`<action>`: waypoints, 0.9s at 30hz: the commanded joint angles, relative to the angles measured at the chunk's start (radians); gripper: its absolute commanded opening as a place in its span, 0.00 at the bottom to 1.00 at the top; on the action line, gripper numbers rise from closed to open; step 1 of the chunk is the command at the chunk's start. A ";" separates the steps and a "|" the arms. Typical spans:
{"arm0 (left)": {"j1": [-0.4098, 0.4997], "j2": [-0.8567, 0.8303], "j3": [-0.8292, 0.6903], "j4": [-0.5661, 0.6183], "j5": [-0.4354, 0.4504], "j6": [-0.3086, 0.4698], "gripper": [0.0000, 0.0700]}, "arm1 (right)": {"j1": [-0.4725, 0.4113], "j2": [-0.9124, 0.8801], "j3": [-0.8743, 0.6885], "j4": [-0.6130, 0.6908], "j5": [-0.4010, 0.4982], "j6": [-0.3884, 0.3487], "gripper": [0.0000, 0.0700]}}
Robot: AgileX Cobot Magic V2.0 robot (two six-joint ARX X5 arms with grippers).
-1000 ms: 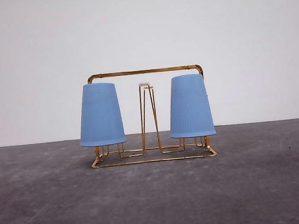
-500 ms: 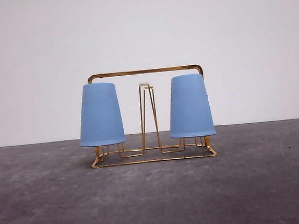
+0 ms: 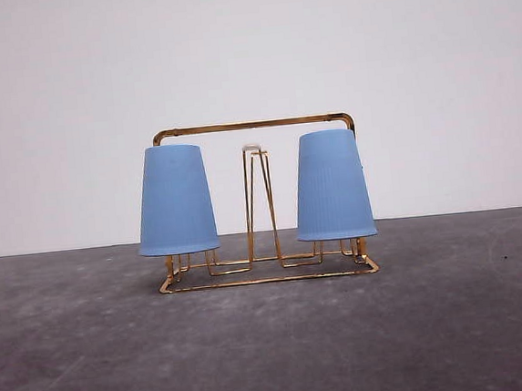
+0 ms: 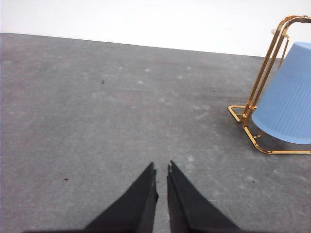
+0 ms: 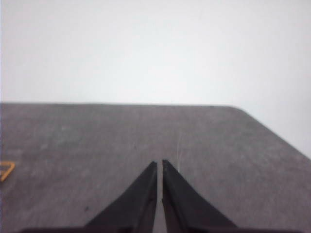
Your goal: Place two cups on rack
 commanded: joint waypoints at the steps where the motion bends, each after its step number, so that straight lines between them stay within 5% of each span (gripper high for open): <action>1: 0.000 -0.001 -0.015 -0.006 -0.002 0.000 0.03 | 0.000 0.000 -0.002 0.026 0.001 -0.004 0.02; 5: 0.000 -0.001 -0.015 -0.006 -0.002 0.000 0.03 | 0.000 0.000 -0.002 0.019 0.001 -0.006 0.02; 15: 0.000 -0.001 -0.015 -0.006 -0.002 0.000 0.03 | 0.000 0.000 -0.002 -0.239 -0.026 -0.014 0.02; 27: 0.000 -0.001 -0.015 -0.006 -0.002 0.000 0.03 | -0.001 0.044 -0.002 -0.234 -0.025 -0.023 0.02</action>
